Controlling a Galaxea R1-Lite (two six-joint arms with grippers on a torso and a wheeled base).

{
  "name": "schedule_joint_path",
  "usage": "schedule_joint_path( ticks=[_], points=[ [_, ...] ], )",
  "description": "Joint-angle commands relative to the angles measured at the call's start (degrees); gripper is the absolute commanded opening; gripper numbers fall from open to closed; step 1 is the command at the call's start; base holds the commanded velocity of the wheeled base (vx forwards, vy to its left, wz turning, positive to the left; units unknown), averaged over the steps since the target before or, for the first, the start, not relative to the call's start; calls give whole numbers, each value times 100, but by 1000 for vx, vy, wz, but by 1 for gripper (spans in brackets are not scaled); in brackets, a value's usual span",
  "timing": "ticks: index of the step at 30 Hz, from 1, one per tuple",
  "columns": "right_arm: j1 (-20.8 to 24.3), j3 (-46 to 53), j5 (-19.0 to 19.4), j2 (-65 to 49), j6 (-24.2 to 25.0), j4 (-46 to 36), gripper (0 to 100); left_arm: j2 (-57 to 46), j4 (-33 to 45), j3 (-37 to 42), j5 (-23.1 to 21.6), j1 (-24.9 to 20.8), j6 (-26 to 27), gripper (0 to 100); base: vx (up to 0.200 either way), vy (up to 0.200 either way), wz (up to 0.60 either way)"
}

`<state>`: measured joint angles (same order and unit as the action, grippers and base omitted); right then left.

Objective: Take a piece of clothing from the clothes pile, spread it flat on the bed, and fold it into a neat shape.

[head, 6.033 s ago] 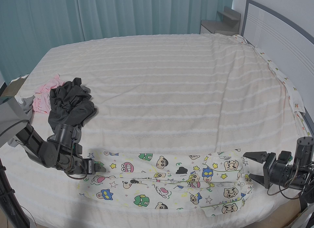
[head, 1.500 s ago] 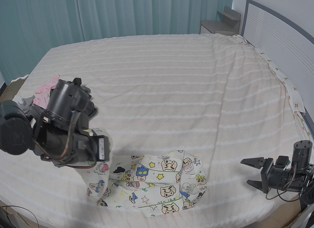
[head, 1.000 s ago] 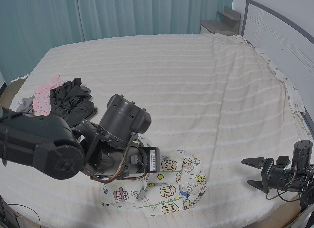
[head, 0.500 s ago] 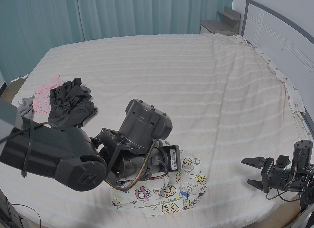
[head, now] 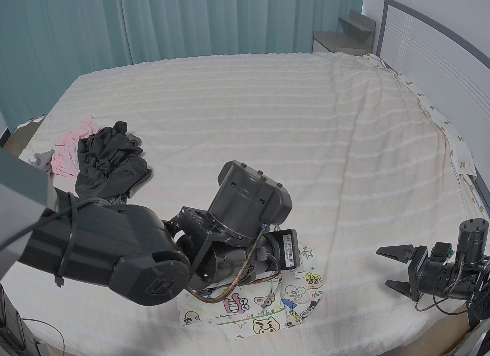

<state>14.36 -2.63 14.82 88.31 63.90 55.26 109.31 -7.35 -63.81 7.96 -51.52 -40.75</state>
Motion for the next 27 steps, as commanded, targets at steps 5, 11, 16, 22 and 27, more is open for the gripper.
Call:
schedule_joint_path(
  ticks=[5, 11, 16, 22, 27],
  points=[
    [5, 0, 3, 2, -1, 2, 100, 64, -12, -27, 4, -16, -47, 100, 0, 0, 0],
    [5, 8, 3, 11, -1, 2, 100, 90, -91, -44, 30, -16, -38, 100, 0, 0, 0],
    [5, 8, 3, 20, -1, 2, 100, 55, -249, -44, 250, 19, -38, 100, 0, 0, 0],
    [5, 8, 3, 29, -9, 2, 100, -270, -179, 79, 250, 160, -91, 100, 0, 0, 0],
    [58, -123, -6, 81, -89, 2, 100, -1334, -30, 1072, 4, 775, -205, 100, 0, 0, 0]
  ],
)
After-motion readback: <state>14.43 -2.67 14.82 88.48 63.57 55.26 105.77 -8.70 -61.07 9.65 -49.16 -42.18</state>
